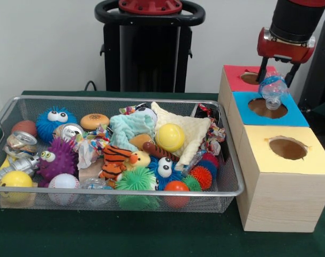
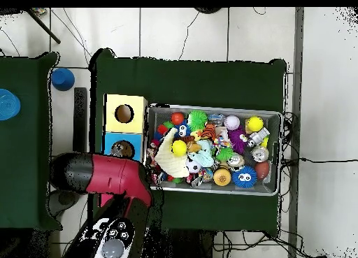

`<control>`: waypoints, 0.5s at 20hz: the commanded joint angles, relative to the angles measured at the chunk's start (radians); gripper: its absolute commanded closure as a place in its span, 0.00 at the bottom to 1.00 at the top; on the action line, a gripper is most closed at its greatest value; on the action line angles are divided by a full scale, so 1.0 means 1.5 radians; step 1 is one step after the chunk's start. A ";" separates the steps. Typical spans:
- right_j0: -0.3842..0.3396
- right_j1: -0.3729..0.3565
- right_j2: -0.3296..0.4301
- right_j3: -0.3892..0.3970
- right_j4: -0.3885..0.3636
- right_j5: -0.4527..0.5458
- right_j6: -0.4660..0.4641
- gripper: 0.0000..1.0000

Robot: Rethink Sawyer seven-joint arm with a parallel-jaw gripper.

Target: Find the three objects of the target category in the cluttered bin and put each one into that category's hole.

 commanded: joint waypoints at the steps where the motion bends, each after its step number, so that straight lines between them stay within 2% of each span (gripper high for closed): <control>1: -0.019 0.020 0.015 -0.020 0.017 0.052 0.195 0.00; 10: -0.025 0.011 0.012 -0.014 0.015 0.059 0.189 0.00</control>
